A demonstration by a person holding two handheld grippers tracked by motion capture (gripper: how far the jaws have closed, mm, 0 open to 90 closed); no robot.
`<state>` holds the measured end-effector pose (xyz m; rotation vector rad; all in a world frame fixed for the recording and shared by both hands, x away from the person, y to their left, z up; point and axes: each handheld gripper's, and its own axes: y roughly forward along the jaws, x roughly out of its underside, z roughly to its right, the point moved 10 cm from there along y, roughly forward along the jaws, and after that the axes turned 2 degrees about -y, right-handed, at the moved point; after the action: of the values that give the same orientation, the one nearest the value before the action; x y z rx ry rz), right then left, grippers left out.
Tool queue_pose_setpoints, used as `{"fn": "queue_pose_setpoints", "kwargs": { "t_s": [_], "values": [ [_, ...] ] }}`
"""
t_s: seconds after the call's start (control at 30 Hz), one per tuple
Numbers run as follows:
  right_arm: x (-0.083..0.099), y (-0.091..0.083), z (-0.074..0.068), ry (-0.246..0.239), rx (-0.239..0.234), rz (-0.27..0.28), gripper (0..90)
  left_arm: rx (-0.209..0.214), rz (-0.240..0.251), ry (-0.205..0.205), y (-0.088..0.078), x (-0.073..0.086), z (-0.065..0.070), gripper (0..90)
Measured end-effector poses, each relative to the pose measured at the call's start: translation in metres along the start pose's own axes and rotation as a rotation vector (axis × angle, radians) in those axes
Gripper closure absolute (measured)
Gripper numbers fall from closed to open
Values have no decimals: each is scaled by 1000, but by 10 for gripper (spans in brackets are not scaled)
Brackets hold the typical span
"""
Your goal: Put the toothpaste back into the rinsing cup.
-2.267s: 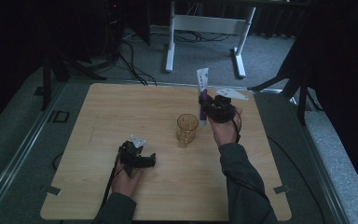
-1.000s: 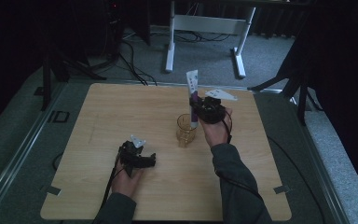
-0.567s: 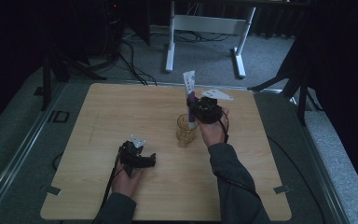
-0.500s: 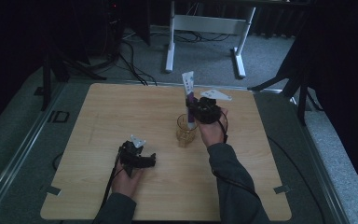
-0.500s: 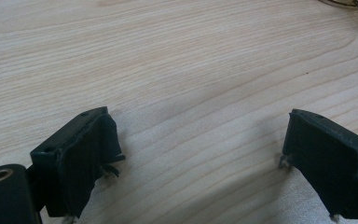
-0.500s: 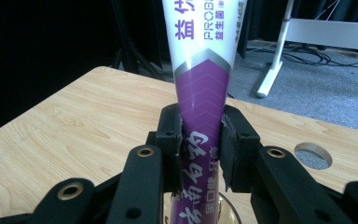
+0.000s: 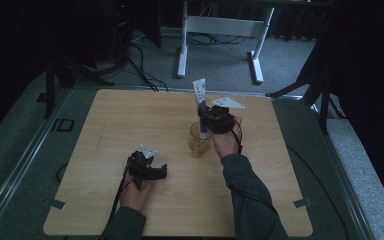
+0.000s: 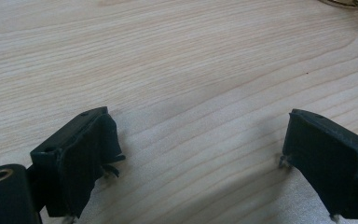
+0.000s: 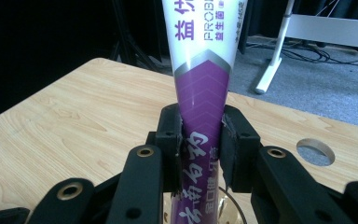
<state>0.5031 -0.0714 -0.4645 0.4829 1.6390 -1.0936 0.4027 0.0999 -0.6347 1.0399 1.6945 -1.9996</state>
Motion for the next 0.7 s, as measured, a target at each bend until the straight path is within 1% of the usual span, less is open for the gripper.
{"fn": "queue_pose_setpoints", "kwargs": {
  "t_s": [0.17,0.3,0.7],
  "values": [
    [4,1,-1,-7,1,-9,717,0,0,0,0,0,0,78],
    [8,3,-2,-29,5,-21,717,0,0,0,0,0,0,78],
    [19,5,1,-30,9,-43,715,-1,0,1,0,0,0,78]
  ]
}}
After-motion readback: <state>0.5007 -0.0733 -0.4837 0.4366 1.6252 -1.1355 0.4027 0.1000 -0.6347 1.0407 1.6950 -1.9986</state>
